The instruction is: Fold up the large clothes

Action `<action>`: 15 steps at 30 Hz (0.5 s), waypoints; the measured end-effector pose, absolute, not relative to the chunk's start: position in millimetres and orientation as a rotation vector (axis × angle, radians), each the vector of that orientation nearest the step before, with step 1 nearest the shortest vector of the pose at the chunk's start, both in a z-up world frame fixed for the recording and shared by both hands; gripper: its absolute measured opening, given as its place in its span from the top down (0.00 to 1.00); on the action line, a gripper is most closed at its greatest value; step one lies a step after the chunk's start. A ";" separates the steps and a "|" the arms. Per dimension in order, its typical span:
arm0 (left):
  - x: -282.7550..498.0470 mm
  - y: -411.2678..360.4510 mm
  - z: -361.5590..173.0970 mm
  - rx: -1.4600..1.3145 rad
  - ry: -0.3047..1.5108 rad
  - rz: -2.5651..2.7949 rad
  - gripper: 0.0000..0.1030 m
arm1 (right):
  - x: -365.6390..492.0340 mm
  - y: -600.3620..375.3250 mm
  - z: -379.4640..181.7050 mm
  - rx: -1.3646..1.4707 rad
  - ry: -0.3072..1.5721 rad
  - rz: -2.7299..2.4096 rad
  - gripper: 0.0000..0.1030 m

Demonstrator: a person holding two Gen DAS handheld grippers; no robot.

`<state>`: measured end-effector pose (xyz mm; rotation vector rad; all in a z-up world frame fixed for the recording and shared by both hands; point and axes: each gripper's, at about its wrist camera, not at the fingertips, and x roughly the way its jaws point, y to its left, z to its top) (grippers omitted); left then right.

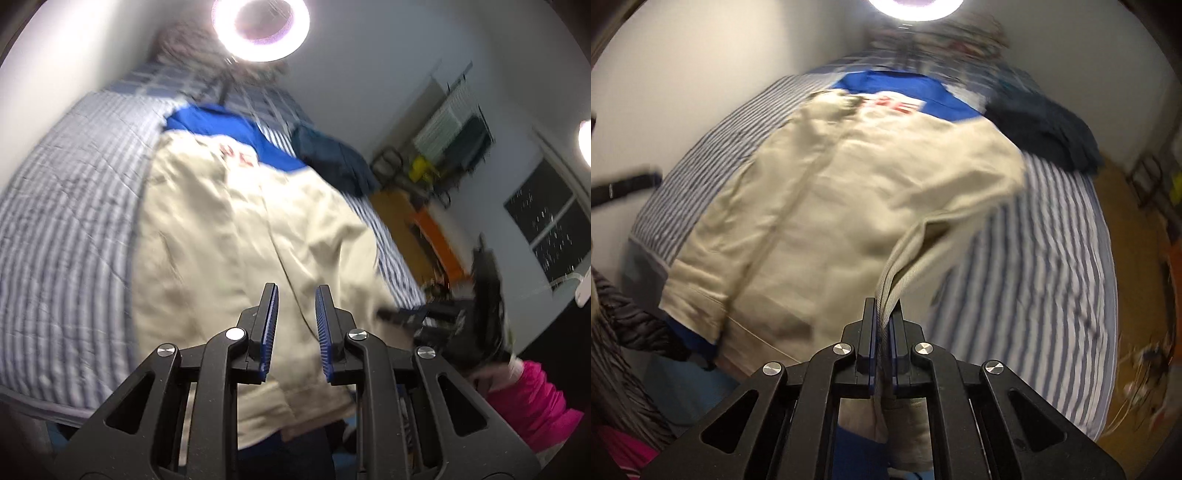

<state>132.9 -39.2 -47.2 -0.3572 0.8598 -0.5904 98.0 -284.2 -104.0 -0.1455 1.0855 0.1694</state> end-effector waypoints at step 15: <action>145.3 49.8 -47.1 -0.528 0.785 -0.463 0.82 | 134.9 -126.1 -198.2 -0.478 1.260 0.363 0.95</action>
